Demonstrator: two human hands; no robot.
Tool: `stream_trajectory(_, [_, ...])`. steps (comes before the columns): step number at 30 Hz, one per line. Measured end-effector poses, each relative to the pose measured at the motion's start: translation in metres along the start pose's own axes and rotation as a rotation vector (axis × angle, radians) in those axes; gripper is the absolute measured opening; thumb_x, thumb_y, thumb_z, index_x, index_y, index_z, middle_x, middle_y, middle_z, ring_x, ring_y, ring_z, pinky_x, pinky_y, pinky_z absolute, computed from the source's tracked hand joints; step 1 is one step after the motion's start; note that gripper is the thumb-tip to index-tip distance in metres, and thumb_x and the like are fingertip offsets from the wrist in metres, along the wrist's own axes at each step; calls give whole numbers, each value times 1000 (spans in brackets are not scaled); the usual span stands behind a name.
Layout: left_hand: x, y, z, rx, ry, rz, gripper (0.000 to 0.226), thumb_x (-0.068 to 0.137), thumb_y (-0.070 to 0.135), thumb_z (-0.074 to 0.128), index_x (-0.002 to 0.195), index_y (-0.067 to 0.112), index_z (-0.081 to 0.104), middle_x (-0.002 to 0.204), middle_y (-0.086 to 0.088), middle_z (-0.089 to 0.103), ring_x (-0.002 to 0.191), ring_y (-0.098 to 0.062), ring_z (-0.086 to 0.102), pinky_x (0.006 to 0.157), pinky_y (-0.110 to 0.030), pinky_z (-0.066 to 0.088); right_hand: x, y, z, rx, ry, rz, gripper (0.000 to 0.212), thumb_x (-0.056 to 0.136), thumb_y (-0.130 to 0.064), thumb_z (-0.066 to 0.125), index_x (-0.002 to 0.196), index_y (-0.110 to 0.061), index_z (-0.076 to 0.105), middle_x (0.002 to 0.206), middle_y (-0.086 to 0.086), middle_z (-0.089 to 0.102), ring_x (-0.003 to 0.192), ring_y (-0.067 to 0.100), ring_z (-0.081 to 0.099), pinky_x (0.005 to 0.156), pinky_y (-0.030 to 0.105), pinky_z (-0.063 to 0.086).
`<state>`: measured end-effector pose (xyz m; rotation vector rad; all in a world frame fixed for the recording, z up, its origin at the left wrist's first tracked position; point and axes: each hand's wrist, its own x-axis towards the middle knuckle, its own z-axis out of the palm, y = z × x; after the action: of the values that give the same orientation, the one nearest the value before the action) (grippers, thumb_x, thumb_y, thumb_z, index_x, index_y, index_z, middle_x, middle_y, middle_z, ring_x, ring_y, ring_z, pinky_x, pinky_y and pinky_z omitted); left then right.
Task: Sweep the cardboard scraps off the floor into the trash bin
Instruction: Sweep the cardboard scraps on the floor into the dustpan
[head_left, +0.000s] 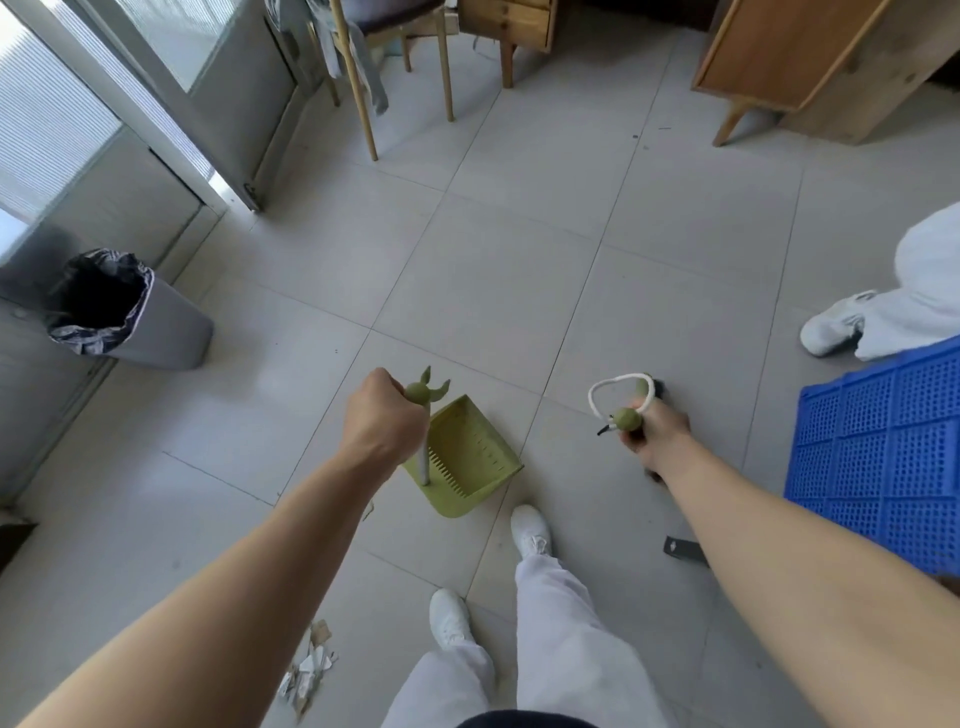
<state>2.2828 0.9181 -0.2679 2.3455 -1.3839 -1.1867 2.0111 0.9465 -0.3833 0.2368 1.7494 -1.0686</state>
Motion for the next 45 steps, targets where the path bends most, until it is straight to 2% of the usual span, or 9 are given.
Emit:
stream_trajectory(5, [15, 20, 10, -13, 26, -62, 13, 85, 9, 61, 84, 12, 48, 90, -9, 56, 71, -21, 49, 57, -32, 42, 11, -19, 36, -171, -127, 23, 34, 90, 5, 43, 87, -28, 45, 30, -2, 48, 23, 9, 46, 34, 13, 42])
stream_trajectory(10, [26, 33, 10, -38, 38, -119, 18, 83, 5, 61, 79, 15, 46, 93, -9, 57, 73, -21, 49, 52, -29, 39, -10, -17, 85, -406, -290, 58, 25, 86, 7, 47, 64, -5, 48, 56, 9, 45, 33, 18, 48, 38, 21, 46])
stream_trajectory(18, [39, 56, 7, -71, 66, -143, 15, 82, 3, 61, 92, 6, 52, 93, -11, 56, 77, -24, 49, 54, -29, 39, -3, -47, 106, -415, -371, 37, 13, 82, 9, 48, 73, 1, 54, 66, 14, 42, 47, 21, 40, 35, 19, 39])
stream_trajectory(27, [34, 7, -17, -238, 168, -306, 18, 78, -3, 60, 80, 12, 49, 94, -14, 61, 87, -30, 59, 75, -41, 53, -9, -68, 156, -832, -443, -101, 18, 87, 4, 49, 71, -4, 51, 51, 7, 47, 38, 19, 48, 39, 19, 41])
stream_trajectory(32, [19, -32, -33, -323, 229, -382, 21, 79, -1, 61, 76, 14, 47, 95, -14, 61, 89, -30, 60, 69, -38, 50, -38, -13, 180, -966, -545, -28, 23, 86, 6, 48, 66, -6, 50, 59, 7, 43, 47, 20, 44, 42, 24, 45])
stream_trajectory(35, [5, -59, -43, -372, 256, -425, 17, 79, 1, 63, 80, 12, 49, 90, -12, 59, 73, -24, 53, 56, -31, 43, -67, 34, 185, -1094, -617, 3, 21, 85, 7, 50, 68, -5, 51, 58, 6, 45, 46, 18, 43, 34, 14, 37])
stream_trajectory(38, [-12, -83, -53, -383, 285, -461, 14, 80, 5, 65, 89, 8, 54, 86, -9, 56, 68, -21, 48, 49, -26, 35, -85, 67, 186, -1125, -664, 11, 13, 82, 7, 52, 75, -3, 57, 61, 9, 49, 49, 19, 46, 43, 20, 38])
stream_trajectory(43, [-39, -126, -63, -408, 355, -545, 20, 79, 1, 62, 80, 14, 48, 88, -7, 54, 78, -24, 50, 59, -30, 41, -99, 86, 181, -1044, -633, -12, 15, 81, 8, 52, 70, -2, 56, 59, 11, 46, 28, 17, 45, 32, 16, 35])
stream_trajectory(45, [-48, -144, -66, -424, 368, -553, 24, 79, 0, 62, 75, 16, 45, 83, -5, 53, 79, -26, 51, 66, -34, 45, -105, 94, 179, -1016, -601, -35, 11, 81, 7, 51, 77, -1, 57, 62, 12, 46, 34, 19, 45, 33, 17, 37])
